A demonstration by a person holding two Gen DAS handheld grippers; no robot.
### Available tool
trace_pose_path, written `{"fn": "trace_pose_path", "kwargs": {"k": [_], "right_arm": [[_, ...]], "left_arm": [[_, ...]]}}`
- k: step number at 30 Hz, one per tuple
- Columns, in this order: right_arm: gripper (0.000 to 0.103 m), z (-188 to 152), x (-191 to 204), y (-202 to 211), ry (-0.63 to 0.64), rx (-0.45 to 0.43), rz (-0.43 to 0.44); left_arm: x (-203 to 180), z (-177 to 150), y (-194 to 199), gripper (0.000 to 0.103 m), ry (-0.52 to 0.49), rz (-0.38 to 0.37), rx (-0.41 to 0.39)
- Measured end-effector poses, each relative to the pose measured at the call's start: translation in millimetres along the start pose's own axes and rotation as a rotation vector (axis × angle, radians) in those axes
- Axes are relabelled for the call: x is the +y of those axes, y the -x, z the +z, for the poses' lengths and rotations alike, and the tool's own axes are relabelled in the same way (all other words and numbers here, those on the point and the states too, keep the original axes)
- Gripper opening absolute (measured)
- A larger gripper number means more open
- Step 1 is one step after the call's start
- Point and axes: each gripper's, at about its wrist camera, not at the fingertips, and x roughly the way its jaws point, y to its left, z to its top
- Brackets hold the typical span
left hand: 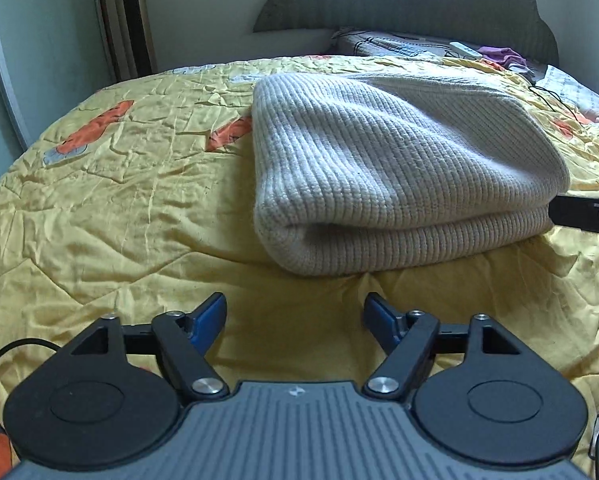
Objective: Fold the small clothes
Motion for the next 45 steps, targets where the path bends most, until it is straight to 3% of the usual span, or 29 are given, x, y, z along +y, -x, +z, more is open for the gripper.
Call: {"fn": "trace_pose_path", "kwargs": {"k": [5,20,33,45], "right_arm": [[0.103,-7.6,7.7,-3.8,0.049,0.038,-0.038],[0.103,-17.8,19.4,-5.9,0.099,0.088,-0.029],[0.103,-31.0,32.9,-11.1,0.197,0.112,-0.106],[0.103,-34.5,32.1,-11.7,0.219,0.105,-0.113]], "left_arm": [[-0.5,-1.4,-1.3,0.078,0.031,0.022,0.012],[-6.0,-7.7,4.3,0.079,0.063,0.051,0.005],[-11.1,-24.0,10.5,0.083,0.091,0.1,-0.057],[-14.9,-35.0,14.2,0.09,0.102,0.135,-0.1]]}}
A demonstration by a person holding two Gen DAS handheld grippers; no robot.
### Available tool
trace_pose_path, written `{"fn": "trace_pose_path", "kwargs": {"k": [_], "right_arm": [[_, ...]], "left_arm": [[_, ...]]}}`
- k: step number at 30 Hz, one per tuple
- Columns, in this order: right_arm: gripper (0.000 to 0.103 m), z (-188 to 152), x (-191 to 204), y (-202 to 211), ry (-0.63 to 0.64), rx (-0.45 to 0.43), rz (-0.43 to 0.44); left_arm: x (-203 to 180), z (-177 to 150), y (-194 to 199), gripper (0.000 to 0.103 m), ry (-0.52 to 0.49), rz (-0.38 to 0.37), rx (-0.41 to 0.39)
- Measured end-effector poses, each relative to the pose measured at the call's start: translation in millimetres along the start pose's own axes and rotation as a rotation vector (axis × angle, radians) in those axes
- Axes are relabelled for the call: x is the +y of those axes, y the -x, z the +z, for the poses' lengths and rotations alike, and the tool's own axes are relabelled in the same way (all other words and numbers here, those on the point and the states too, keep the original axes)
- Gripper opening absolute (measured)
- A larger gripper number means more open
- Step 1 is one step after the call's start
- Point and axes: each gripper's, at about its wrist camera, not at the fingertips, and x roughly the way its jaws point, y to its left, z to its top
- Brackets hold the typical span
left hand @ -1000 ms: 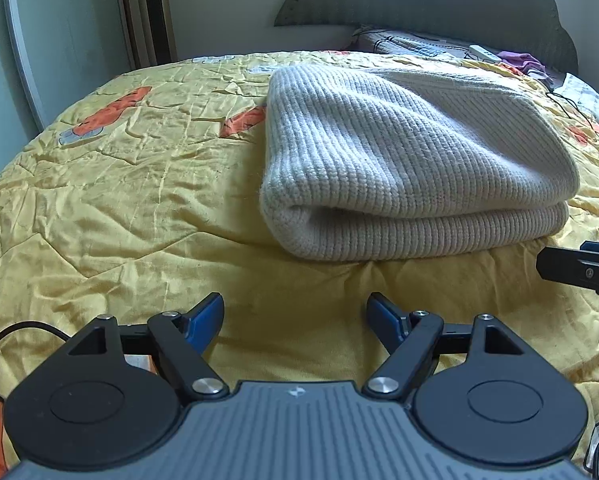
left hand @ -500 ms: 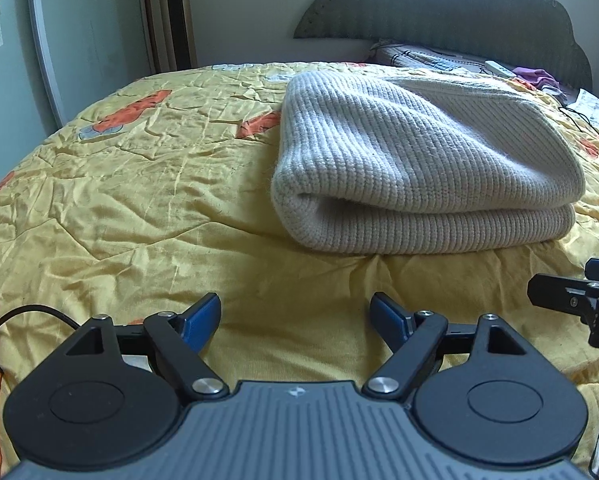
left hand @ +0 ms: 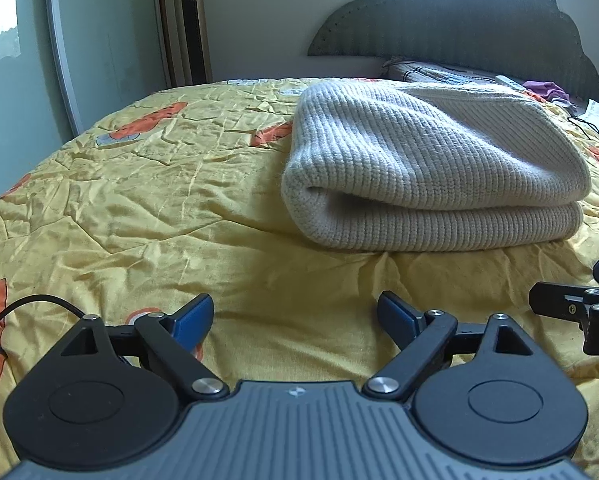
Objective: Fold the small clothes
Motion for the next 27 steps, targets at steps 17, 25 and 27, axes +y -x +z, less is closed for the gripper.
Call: {"fn": "trace_pose_path", "kwargs": {"k": [17,25,27], "right_arm": [[0.103,-4.5,7.5,-2.7,0.06,0.002,-0.038],[0.103,-6.2,8.4,-3.1,0.076,-0.002,-0.046],[0.103,-6.2,8.4,-3.1,0.075,-0.002,-0.045]], "left_arm": [[2.6,-2.2,-2.5,0.102,0.011,0.001,0.004],[1.9,-2.4,-2.8,0.103,0.004,0.009,0.002],[2.3,-2.4,-2.9,0.103,0.008,0.006,0.003]]}}
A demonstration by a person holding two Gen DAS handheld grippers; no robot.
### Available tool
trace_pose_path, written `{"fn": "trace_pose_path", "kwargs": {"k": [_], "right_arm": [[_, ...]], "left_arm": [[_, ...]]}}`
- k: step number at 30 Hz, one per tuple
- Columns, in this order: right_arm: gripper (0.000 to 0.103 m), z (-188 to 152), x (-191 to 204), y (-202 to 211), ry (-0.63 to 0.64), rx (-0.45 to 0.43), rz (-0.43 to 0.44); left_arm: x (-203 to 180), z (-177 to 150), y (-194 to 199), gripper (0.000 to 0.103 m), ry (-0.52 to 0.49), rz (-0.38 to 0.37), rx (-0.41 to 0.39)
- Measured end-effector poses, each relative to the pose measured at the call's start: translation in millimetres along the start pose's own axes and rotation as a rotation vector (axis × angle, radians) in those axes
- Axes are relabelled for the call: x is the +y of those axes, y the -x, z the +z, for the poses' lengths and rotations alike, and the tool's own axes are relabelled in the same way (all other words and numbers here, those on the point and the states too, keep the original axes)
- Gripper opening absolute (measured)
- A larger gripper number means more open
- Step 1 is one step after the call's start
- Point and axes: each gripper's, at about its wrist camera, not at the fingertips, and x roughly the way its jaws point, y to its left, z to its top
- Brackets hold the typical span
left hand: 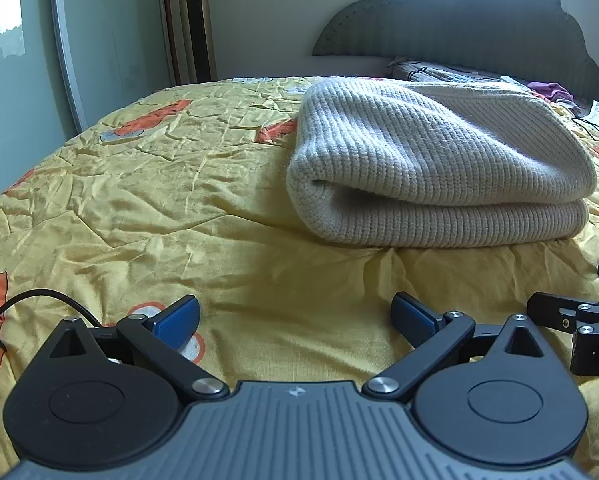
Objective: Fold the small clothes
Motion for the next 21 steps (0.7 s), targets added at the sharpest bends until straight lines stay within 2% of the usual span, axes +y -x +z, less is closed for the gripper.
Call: {"fn": "trace_pose_path", "kwargs": {"k": [21], "right_arm": [[0.103,-1.2,0.8,1.3,0.016,-0.006,-0.002]], "left_arm": [[3.4,-1.0,-1.8,0.103,0.017,-0.013,0.006]]}}
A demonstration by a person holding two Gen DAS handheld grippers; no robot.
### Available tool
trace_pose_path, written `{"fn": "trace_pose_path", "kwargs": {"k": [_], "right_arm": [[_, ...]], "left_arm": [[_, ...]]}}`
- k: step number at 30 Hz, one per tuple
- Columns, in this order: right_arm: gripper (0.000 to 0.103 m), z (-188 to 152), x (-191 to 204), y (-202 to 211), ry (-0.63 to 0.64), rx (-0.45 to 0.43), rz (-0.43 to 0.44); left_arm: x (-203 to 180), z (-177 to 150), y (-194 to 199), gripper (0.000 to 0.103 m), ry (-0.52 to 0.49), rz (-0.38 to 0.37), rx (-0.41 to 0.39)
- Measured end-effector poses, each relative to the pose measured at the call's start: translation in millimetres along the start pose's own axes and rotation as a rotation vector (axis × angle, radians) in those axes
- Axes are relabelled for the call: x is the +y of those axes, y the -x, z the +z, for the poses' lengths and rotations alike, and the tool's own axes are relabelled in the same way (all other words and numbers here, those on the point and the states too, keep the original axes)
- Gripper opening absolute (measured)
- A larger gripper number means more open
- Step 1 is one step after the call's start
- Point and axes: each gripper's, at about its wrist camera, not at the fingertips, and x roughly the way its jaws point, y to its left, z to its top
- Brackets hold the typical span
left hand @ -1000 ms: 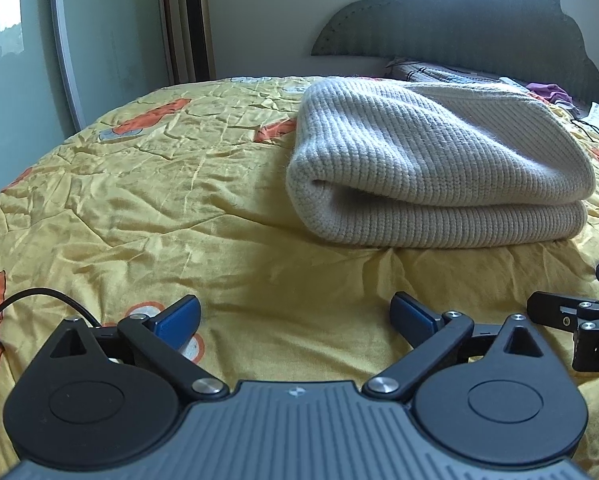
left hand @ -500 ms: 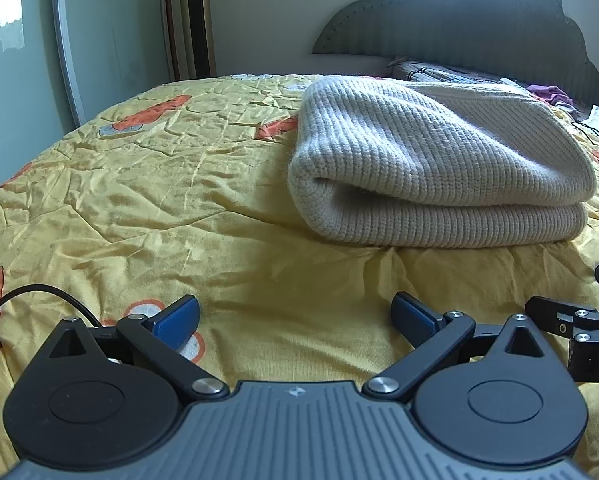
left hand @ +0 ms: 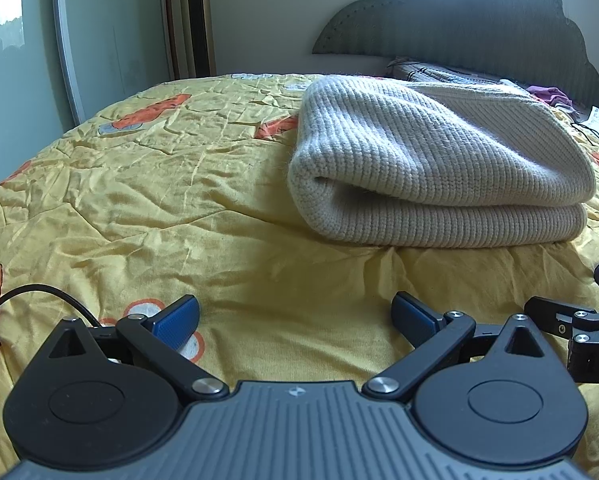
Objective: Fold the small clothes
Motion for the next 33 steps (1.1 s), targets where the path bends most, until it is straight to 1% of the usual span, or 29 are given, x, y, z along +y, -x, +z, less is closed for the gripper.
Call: {"fn": "trace_pose_path", "kwargs": {"k": [33], "right_arm": [[0.103,-1.5,3.0,-0.4,0.005,-0.001,0.004]], "left_arm": [[0.1,-0.1,-0.1,0.103,0.001,0.0,0.0]]}}
